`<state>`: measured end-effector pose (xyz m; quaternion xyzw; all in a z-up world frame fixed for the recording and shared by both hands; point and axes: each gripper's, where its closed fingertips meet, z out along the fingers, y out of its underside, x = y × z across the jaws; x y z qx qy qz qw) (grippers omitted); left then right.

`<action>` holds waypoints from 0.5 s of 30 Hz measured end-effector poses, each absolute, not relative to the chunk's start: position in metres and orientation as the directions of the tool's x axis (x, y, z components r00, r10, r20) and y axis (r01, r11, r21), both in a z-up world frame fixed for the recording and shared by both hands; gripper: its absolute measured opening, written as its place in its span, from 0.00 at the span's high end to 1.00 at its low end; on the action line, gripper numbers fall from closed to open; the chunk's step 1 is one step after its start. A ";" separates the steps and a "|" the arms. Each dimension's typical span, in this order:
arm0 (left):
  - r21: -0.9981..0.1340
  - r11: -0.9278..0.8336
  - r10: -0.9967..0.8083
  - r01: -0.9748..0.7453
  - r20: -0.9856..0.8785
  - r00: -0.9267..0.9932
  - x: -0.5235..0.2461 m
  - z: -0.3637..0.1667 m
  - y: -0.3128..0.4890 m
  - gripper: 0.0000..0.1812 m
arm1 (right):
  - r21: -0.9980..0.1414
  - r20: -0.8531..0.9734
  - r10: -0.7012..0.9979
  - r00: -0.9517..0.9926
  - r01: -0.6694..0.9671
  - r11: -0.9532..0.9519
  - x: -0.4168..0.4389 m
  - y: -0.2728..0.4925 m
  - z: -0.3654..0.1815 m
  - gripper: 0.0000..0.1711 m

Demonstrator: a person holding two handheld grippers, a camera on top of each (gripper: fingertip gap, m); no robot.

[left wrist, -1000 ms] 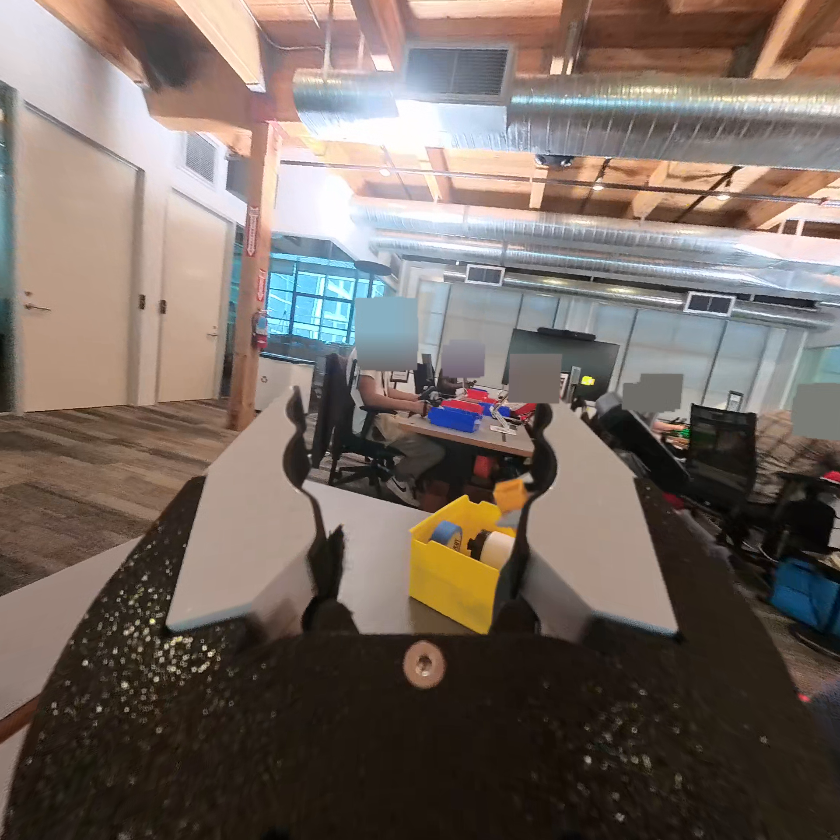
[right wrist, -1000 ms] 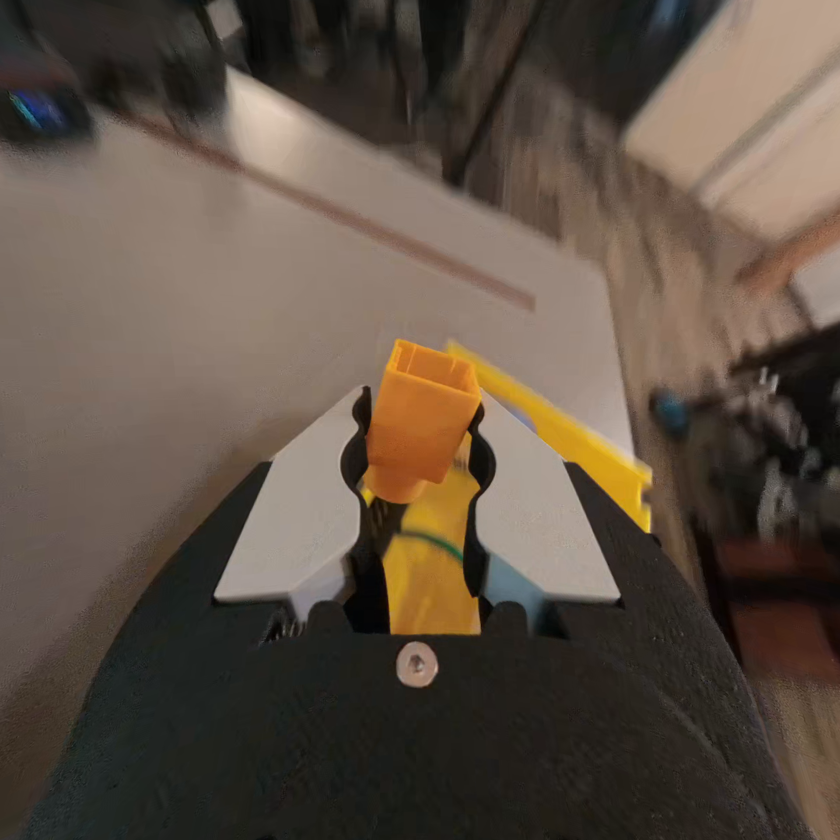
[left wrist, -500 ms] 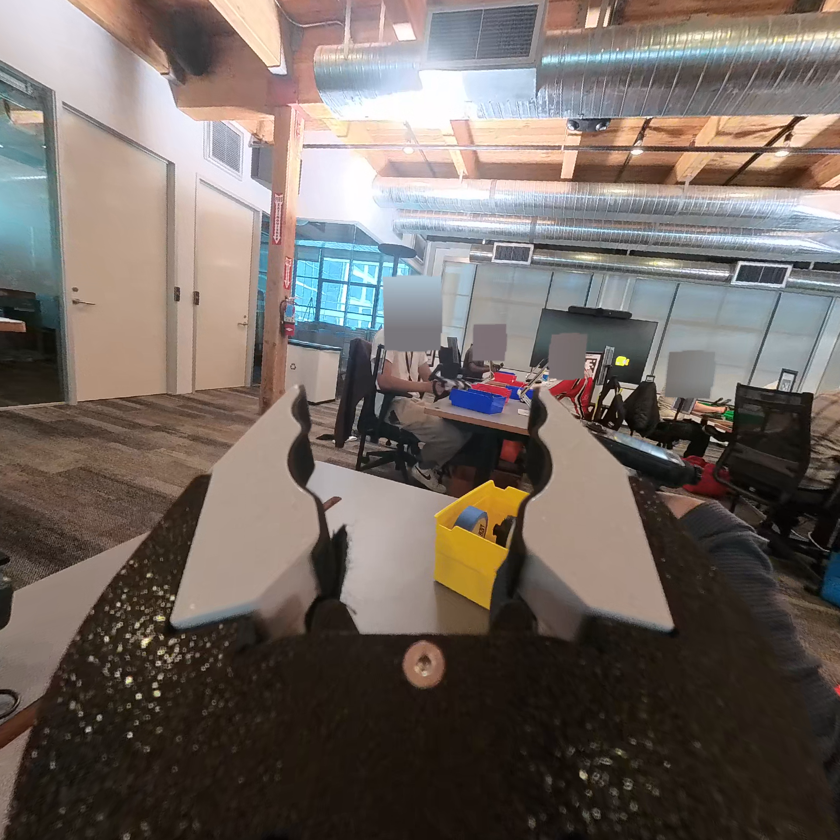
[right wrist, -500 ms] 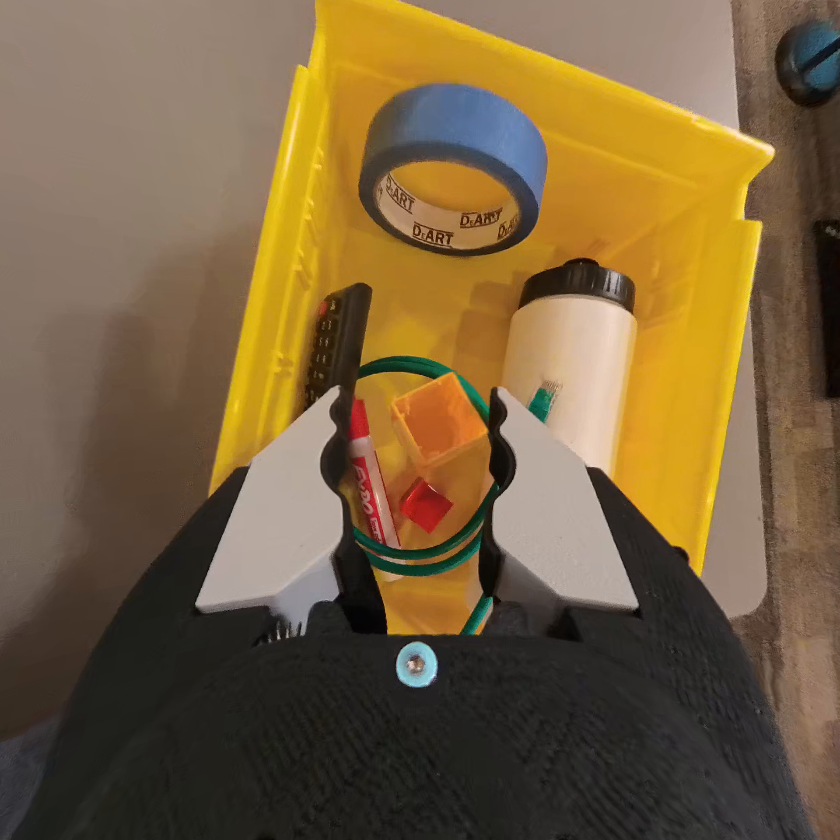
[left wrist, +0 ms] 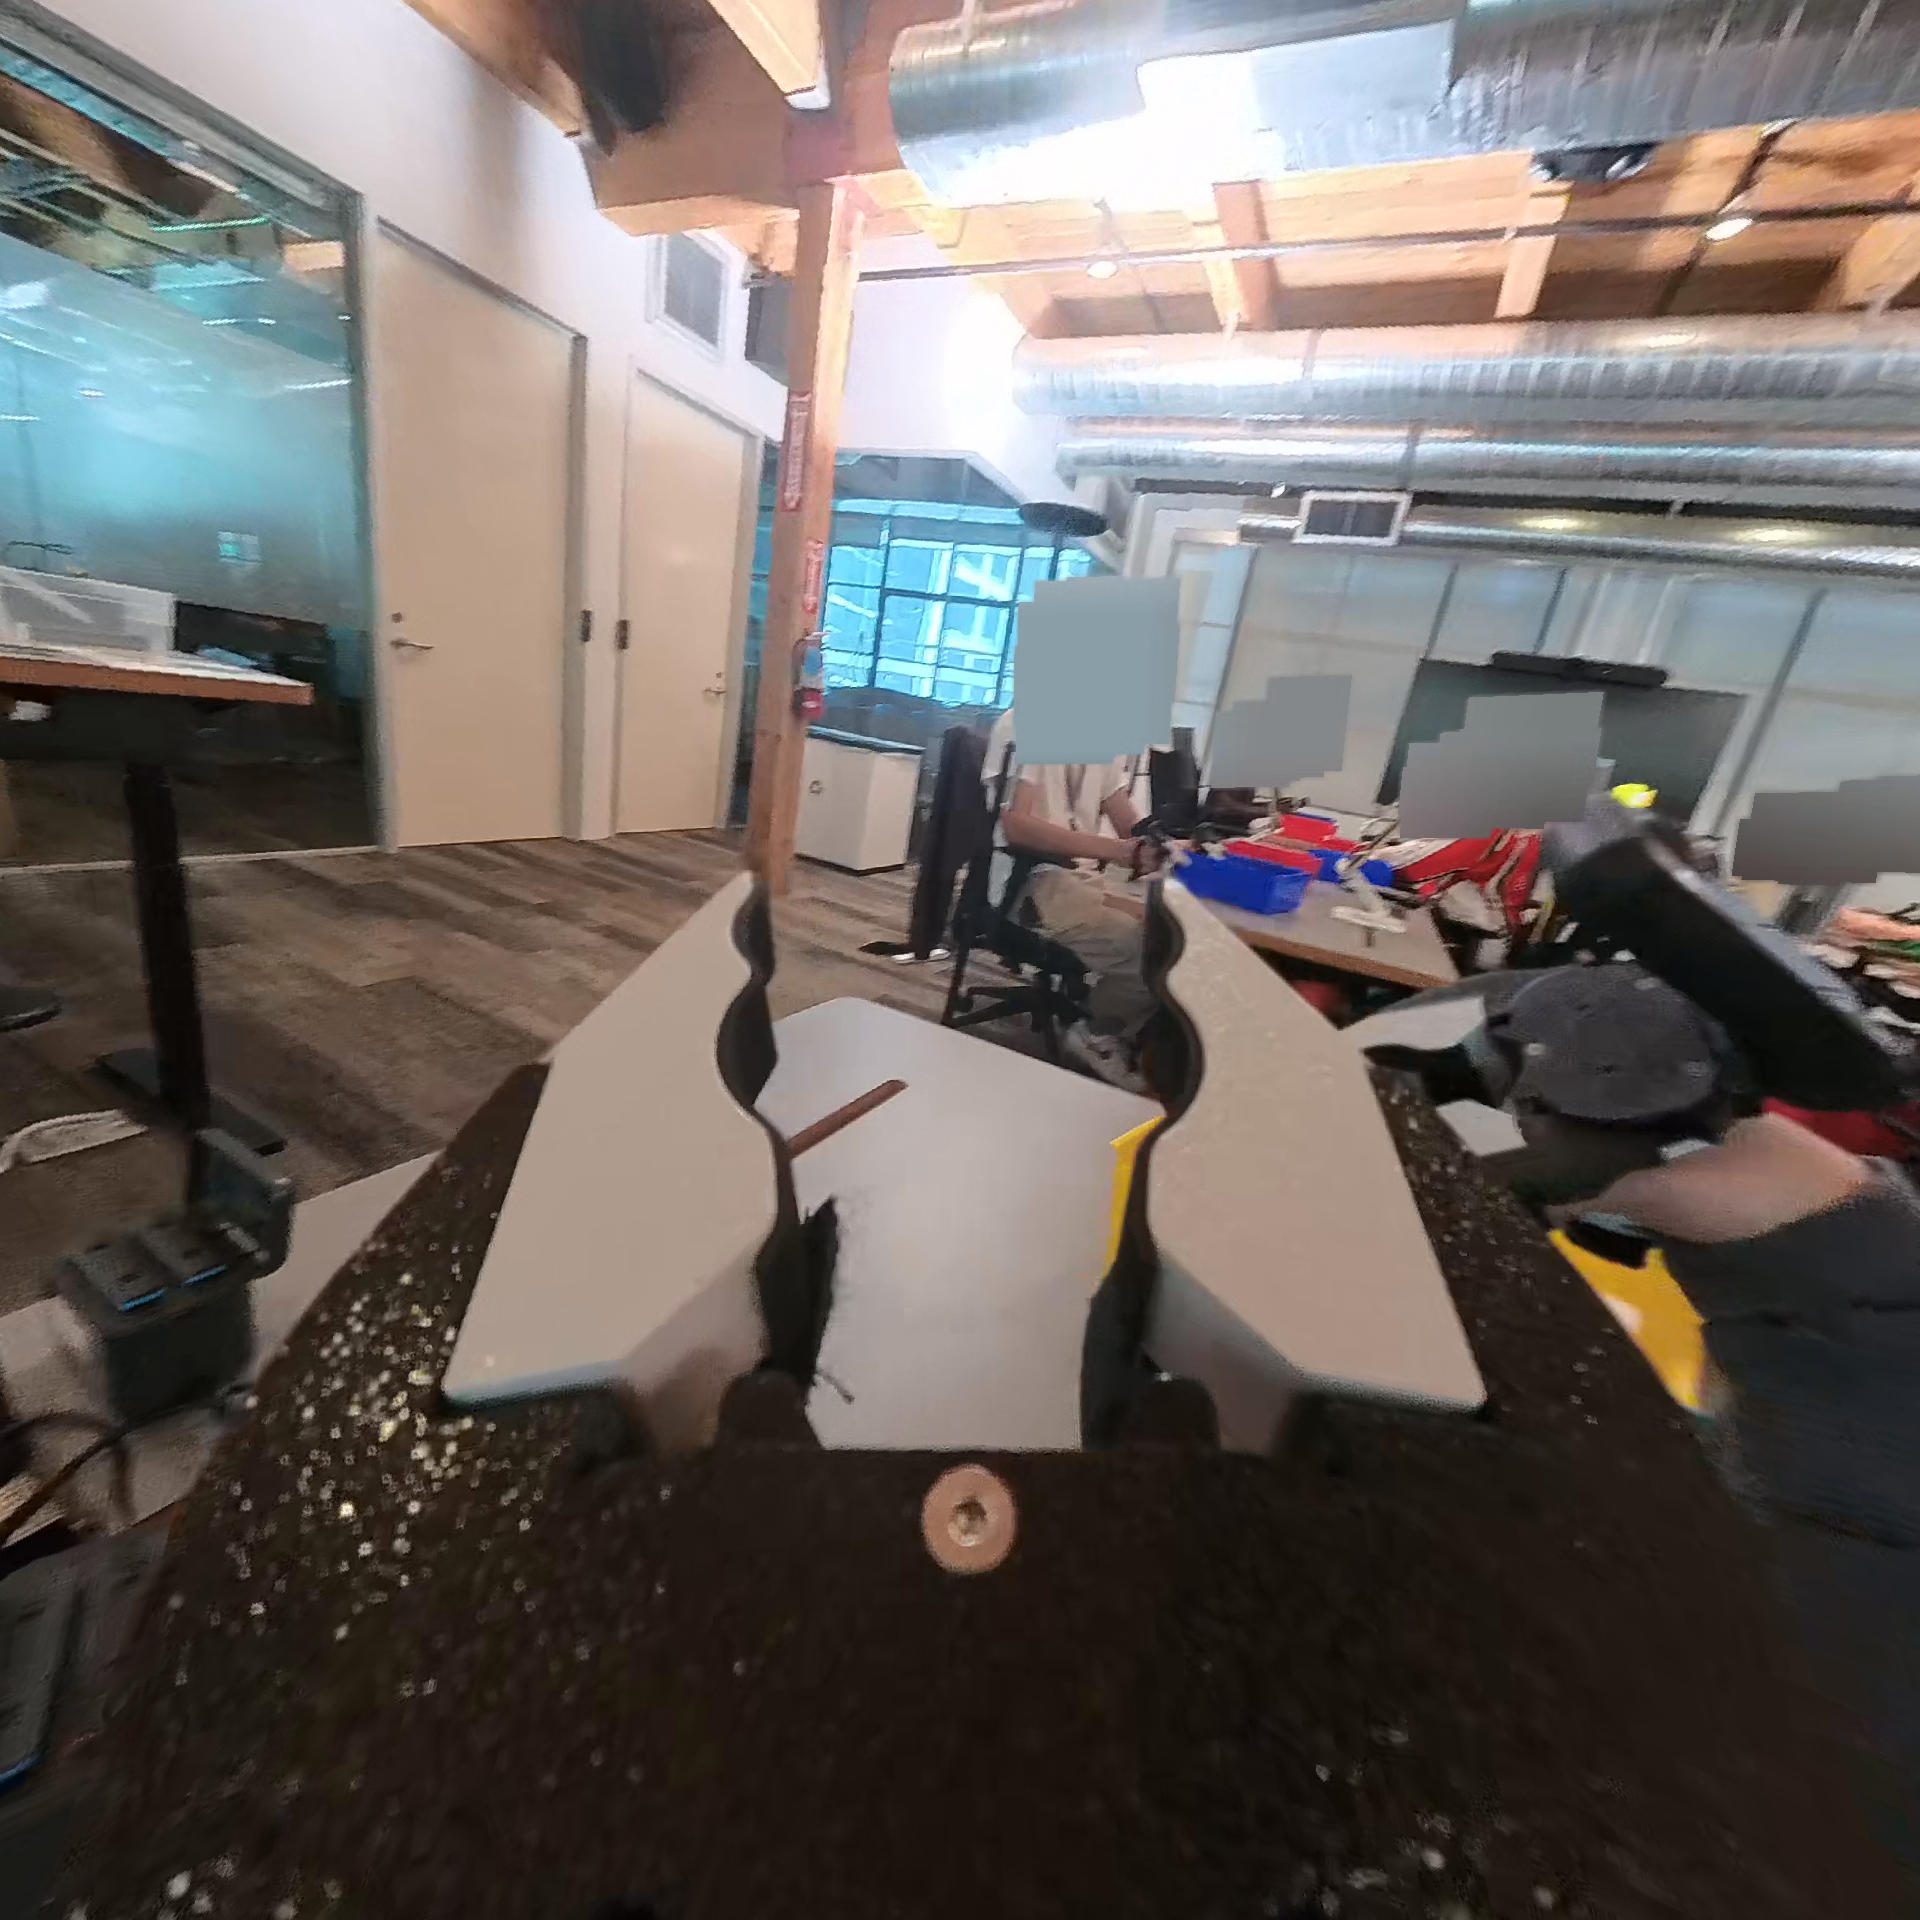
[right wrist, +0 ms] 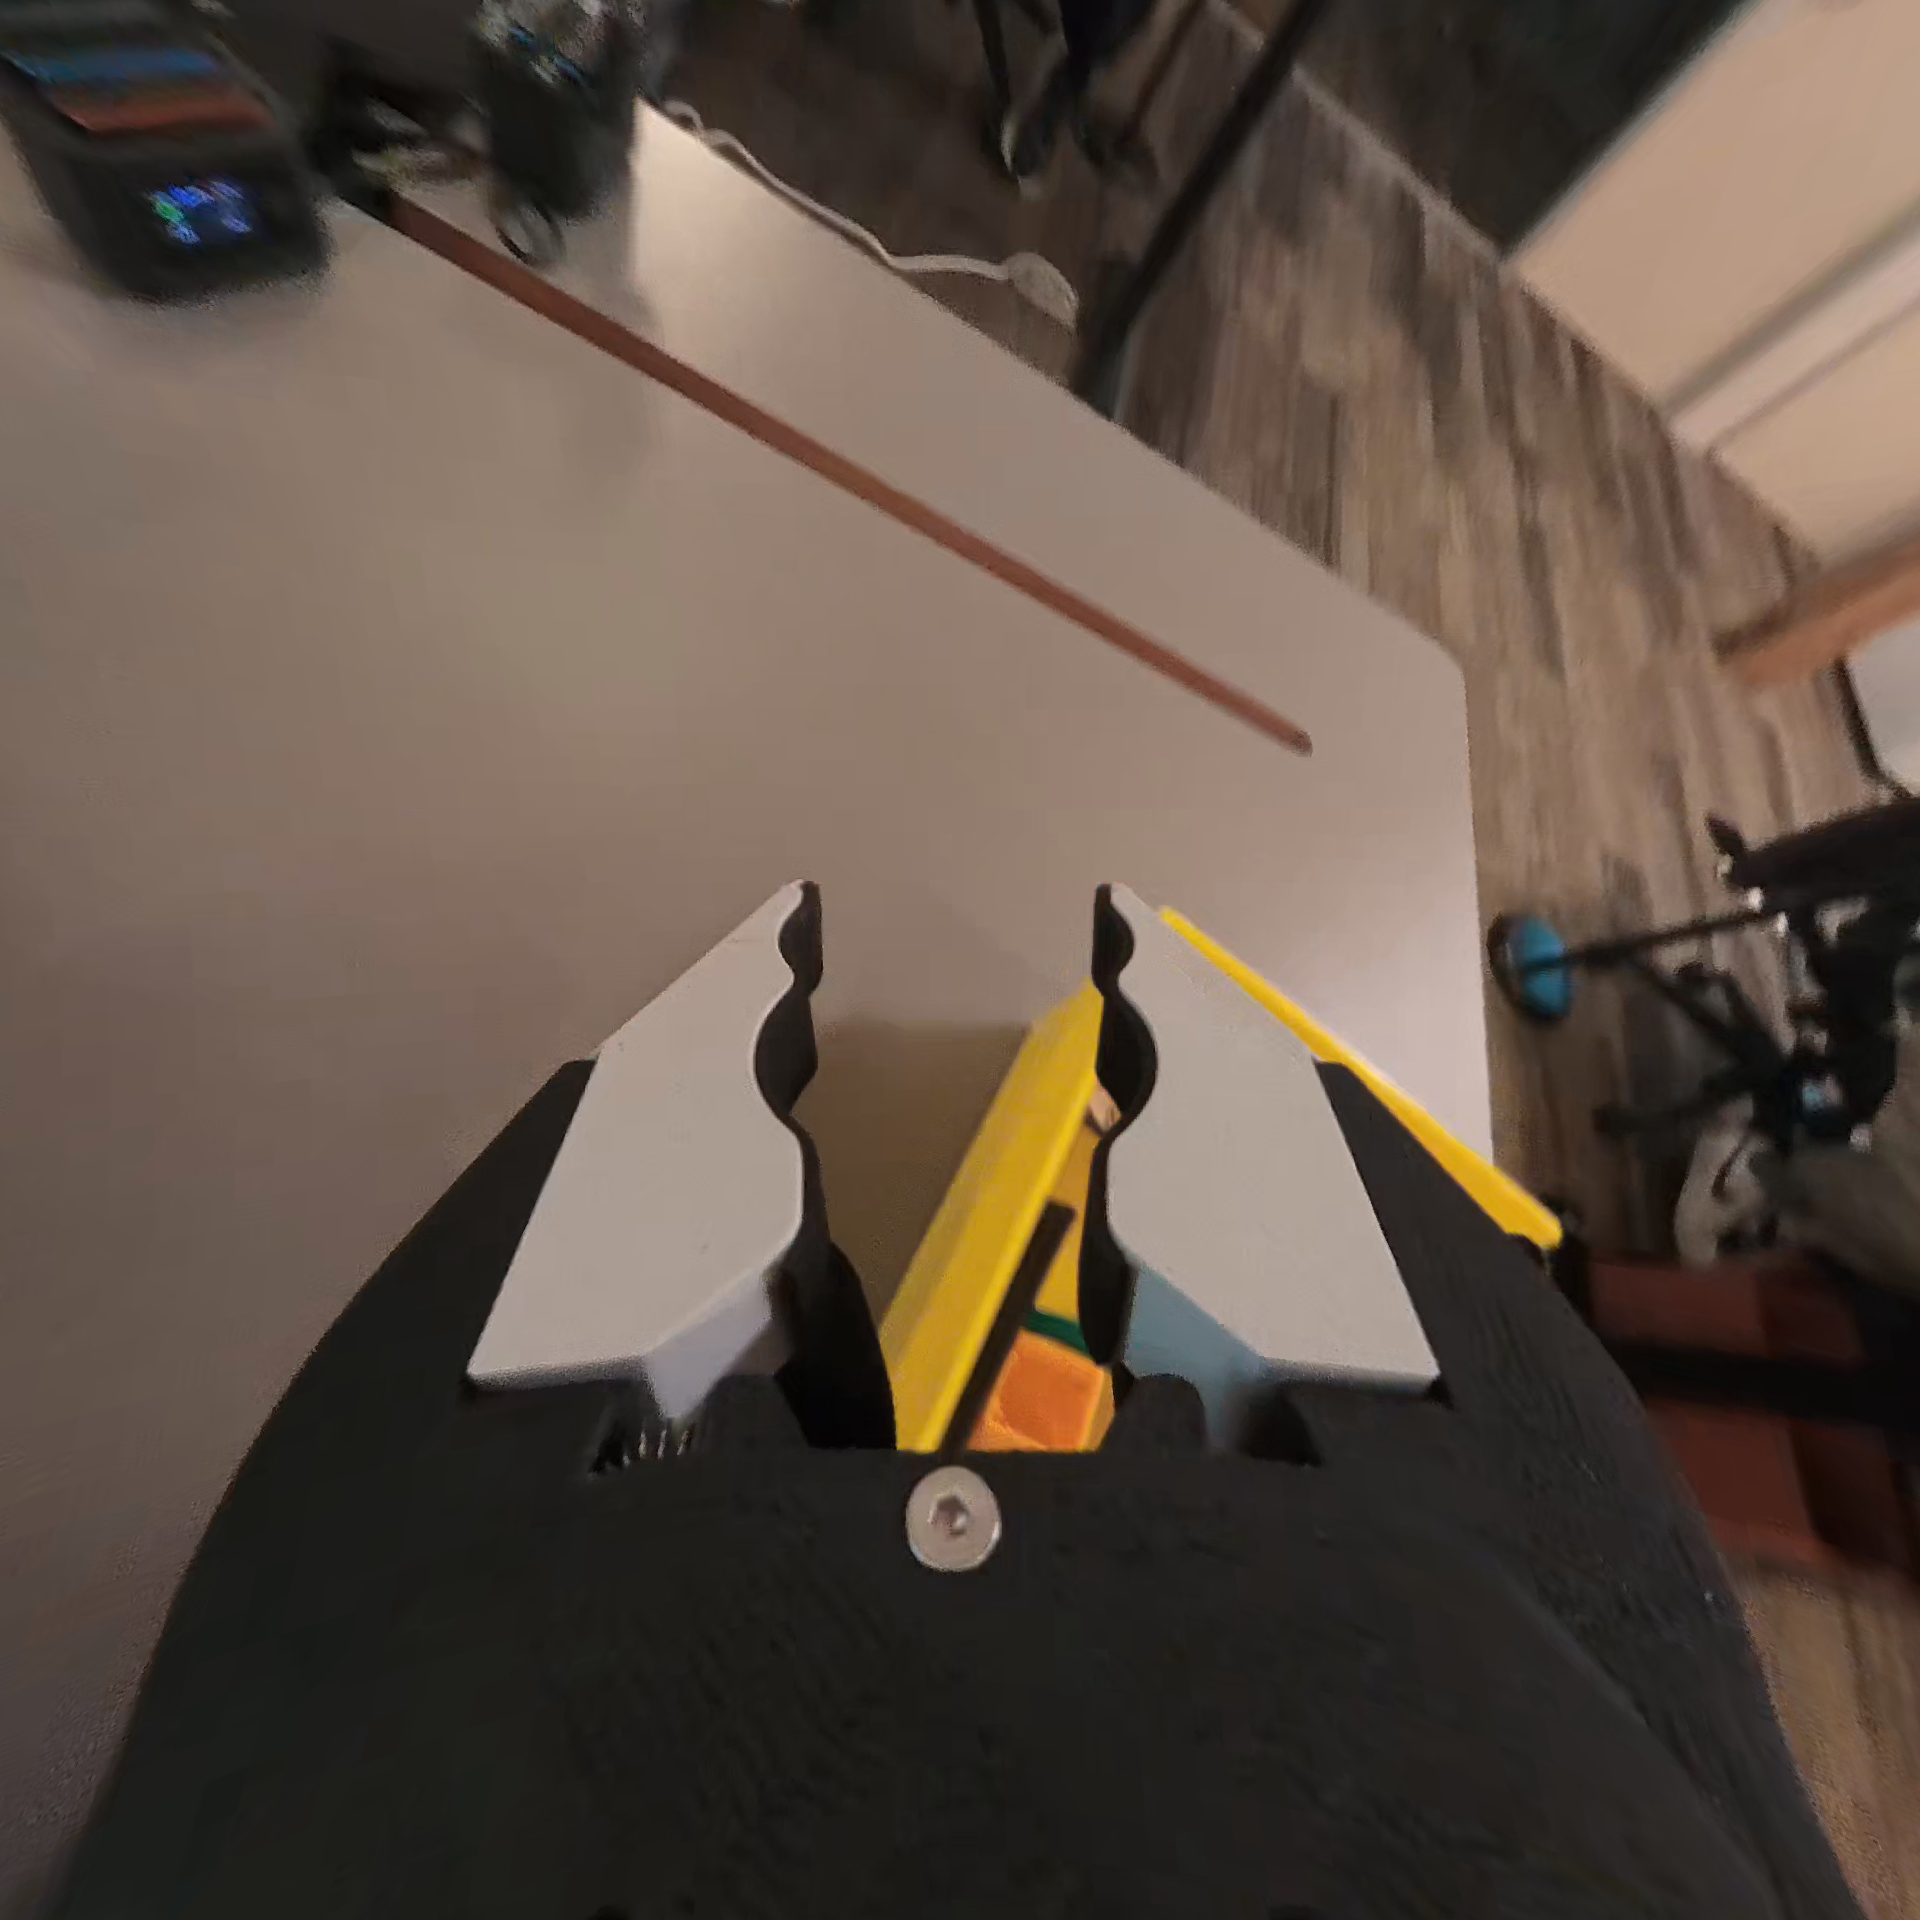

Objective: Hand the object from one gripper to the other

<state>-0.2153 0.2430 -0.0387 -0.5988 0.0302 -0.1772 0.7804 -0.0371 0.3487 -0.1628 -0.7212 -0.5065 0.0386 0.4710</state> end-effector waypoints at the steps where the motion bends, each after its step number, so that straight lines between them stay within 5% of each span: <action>1: -0.951 0.216 -0.279 0.219 0.155 0.948 -0.219 -0.041 0.244 0.62 | -0.718 0.439 0.775 0.455 0.696 -0.002 -0.051 0.342 -0.159 0.70; 9: -0.998 -0.025 0.053 -0.061 -0.062 0.997 -0.253 -0.080 0.253 0.65 | -0.694 0.469 0.864 0.182 0.681 0.233 -0.135 0.279 -0.163 0.71; 15: -0.967 -0.246 0.119 -0.063 -0.095 0.988 -0.252 -0.126 0.234 0.65 | -0.666 0.444 0.892 0.087 0.698 0.263 -0.157 0.268 -0.184 0.71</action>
